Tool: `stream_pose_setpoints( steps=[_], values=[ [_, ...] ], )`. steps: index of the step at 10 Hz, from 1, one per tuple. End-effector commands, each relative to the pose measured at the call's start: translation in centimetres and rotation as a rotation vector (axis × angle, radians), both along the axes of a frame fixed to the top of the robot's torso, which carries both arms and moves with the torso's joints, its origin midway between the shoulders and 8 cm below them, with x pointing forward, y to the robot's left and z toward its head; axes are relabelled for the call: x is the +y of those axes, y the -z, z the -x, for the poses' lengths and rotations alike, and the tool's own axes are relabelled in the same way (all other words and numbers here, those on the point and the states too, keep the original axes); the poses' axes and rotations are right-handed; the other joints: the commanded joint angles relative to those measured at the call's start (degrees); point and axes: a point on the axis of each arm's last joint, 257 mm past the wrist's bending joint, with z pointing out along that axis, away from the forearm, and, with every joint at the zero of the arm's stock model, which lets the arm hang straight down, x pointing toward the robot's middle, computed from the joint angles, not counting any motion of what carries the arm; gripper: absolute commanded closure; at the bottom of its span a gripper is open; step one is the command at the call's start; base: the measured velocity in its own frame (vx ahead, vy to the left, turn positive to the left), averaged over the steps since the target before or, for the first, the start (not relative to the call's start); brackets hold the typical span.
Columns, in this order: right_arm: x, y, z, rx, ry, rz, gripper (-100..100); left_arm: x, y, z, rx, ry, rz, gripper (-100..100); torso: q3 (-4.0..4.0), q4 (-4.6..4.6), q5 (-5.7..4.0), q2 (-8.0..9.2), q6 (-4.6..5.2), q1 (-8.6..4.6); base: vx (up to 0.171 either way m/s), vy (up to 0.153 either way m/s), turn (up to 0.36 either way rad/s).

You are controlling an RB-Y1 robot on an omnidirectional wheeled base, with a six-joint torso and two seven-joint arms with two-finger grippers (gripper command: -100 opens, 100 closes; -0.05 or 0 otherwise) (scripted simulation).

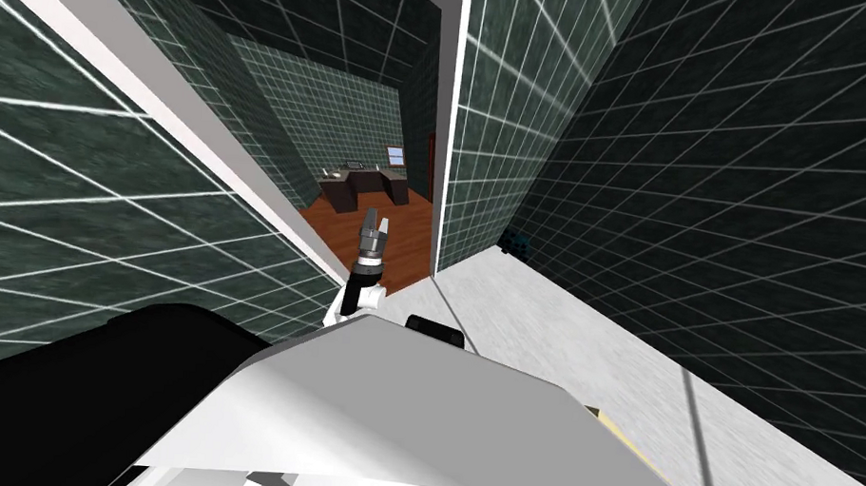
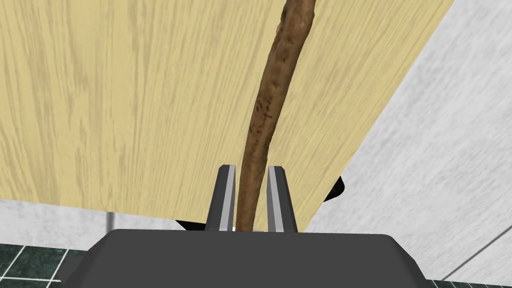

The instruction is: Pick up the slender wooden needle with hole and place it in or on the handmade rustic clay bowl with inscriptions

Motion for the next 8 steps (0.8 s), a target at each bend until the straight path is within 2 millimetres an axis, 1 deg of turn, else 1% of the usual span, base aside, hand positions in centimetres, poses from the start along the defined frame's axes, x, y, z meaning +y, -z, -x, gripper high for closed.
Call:
stream_pose_setpoints(
  steps=[1, 4, 6, 8],
  values=[
    [-1.0, -0.7, 0.0, 0.006, -0.035, -0.008, 100, 0.0, 0.0, 0.0, 0.000, 0.000, 0.000, 0, 0.00, 0.00, 0.00, 0.00, 0.00, 0.00, 0.222, -0.020, -0.186],
    [-3.4, -2.1, -1.2, 0.010, -0.087, -0.010, 100, 0.0, 0.0, 0.0, 0.000, 0.000, 0.000, 0, 0.09, 0.02, -0.04, 0.19, 0.00, -0.25, 0.169, -0.051, -0.199],
    [-5.2, -3.0, -2.5, 0.005, -0.114, -0.003, 100, 0.0, 0.0, 0.0, 0.000, 0.000, 0.000, 0, 0.21, 0.07, -0.06, 0.39, 0.01, -0.31, 0.125, -0.060, -0.224],
    [-7.1, -4.0, -4.4, -0.006, -0.134, 0.010, 100, 0.0, 0.0, 0.0, 0.000, 0.000, 0.000, 0, 0.26, 0.09, -0.08, 0.49, 0.03, -0.38, 0.109, -0.070, -0.242]
  ],
)
